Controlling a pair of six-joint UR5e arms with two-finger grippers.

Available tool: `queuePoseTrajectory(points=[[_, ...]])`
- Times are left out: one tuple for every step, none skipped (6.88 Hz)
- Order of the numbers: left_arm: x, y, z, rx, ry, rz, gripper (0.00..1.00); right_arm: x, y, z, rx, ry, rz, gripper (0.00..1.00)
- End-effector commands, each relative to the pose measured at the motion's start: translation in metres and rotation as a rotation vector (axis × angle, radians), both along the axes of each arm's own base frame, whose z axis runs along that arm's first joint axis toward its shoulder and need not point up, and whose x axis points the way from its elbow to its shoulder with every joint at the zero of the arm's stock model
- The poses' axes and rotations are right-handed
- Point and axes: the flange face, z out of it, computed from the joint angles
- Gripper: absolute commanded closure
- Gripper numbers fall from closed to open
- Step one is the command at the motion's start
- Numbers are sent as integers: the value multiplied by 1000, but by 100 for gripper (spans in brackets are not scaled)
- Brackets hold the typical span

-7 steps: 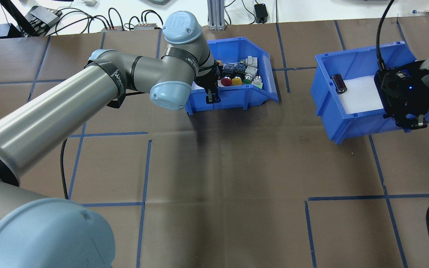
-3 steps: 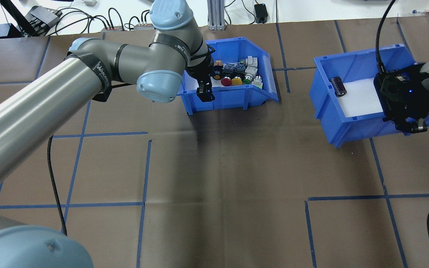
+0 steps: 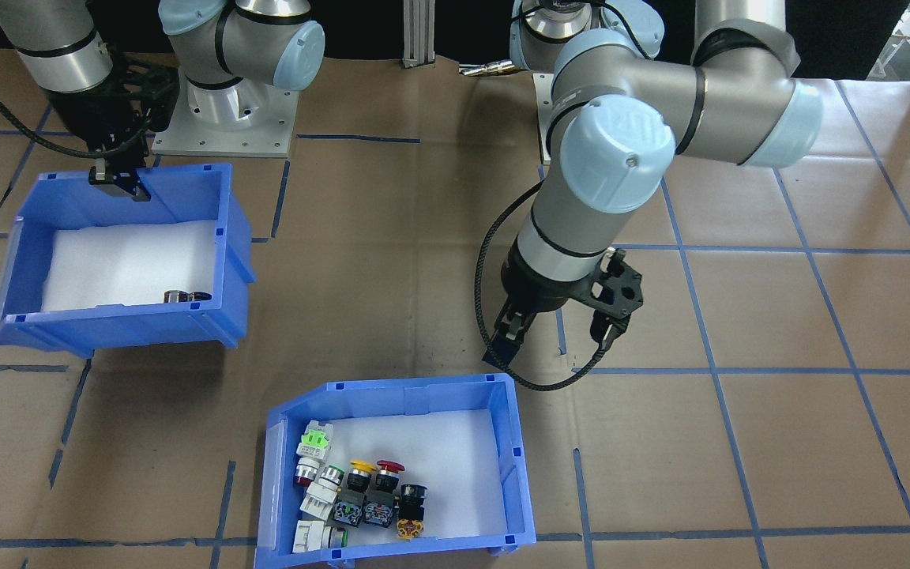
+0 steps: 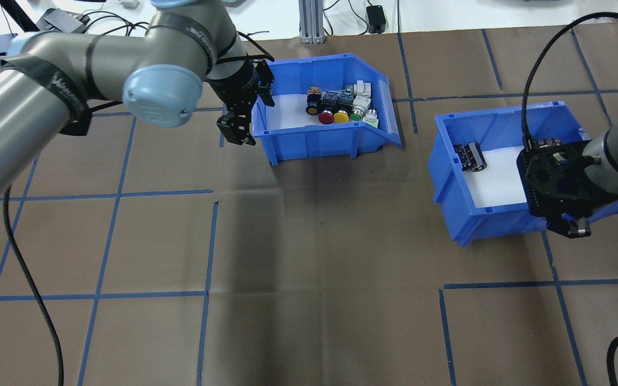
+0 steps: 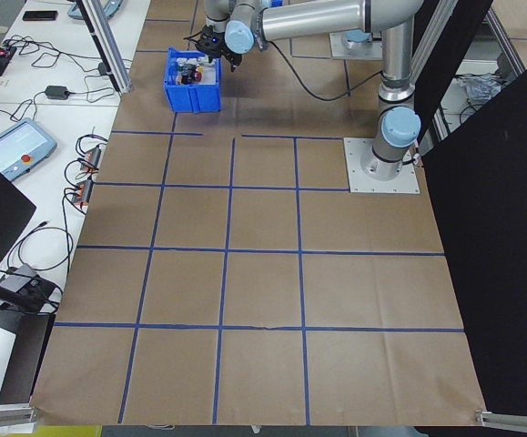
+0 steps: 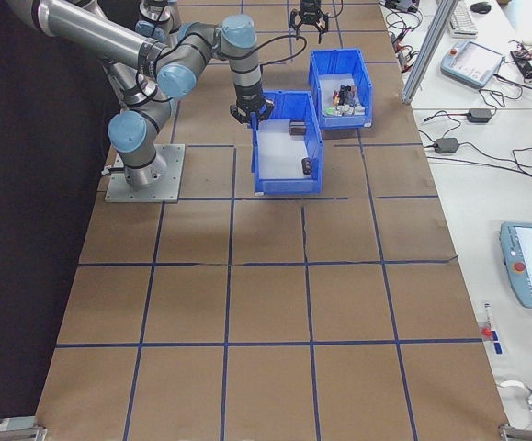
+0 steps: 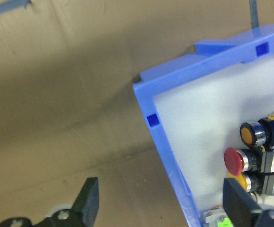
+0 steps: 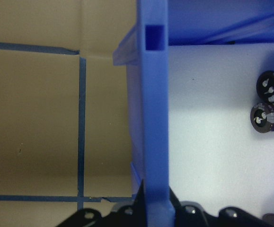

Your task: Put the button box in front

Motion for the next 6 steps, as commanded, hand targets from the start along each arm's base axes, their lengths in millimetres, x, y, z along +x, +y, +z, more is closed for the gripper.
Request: queuePoseTrajectory(points=[[47, 23, 36, 11, -161, -381, 0, 53, 12, -8, 18, -23, -36, 98], [56, 30, 50, 1, -170, -533, 0, 79, 20, -13, 33, -30, -61, 98], [67, 36, 65, -26, -171, -714, 0, 100, 33, -30, 57, -33, -70, 98], [71, 52, 76, -40, -152, -893, 0, 121, 44, -38, 36, -17, -52, 98], [75, 76, 77, -60, -123, -1054, 0, 138, 54, -43, 33, -10, -45, 98], [80, 95, 86, -122, -89, -1224, 0, 152, 60, -45, 27, -4, -35, 98]])
